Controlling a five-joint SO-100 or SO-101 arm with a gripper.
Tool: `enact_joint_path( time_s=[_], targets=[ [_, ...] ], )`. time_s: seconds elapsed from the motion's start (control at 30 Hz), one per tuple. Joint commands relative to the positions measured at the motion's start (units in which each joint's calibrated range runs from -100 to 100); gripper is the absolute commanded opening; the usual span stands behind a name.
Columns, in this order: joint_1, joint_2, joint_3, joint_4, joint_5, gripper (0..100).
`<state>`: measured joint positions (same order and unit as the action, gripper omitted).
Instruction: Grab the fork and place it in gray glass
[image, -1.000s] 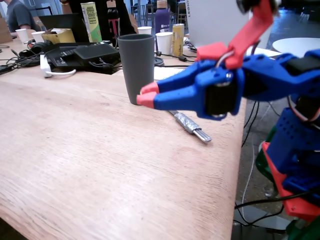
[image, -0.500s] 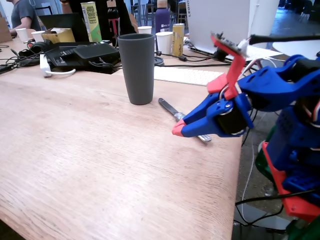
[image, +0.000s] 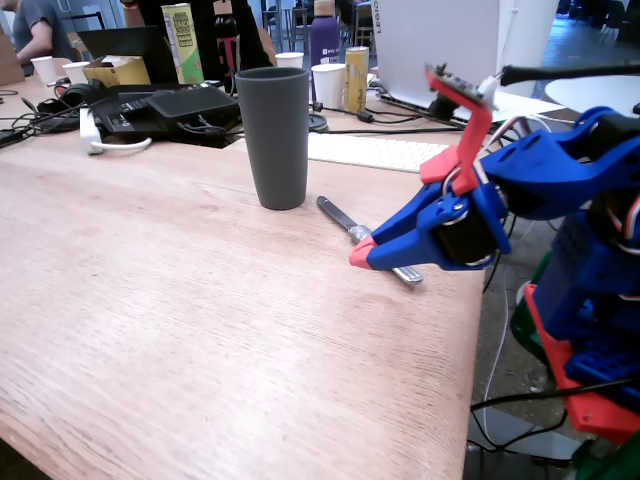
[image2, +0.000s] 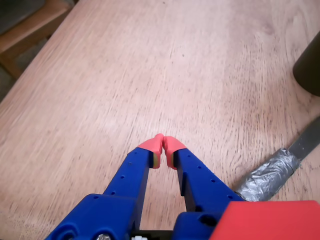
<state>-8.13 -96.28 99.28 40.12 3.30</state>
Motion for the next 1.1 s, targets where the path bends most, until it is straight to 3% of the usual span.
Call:
enact_joint_path(
  time_s=[0.0, 0.13, 0.27, 1.07],
  targets=[
    [0.2, -0.8, 0.4, 0.1, 0.3, 0],
    [0.3, -0.8, 0.3, 0.1, -0.4, 0],
    [0.3, -0.8, 0.3, 0.0, -5.2, 0],
    [-0.5, -0.8, 0.3, -0.1, -5.2, 0]
  ],
)
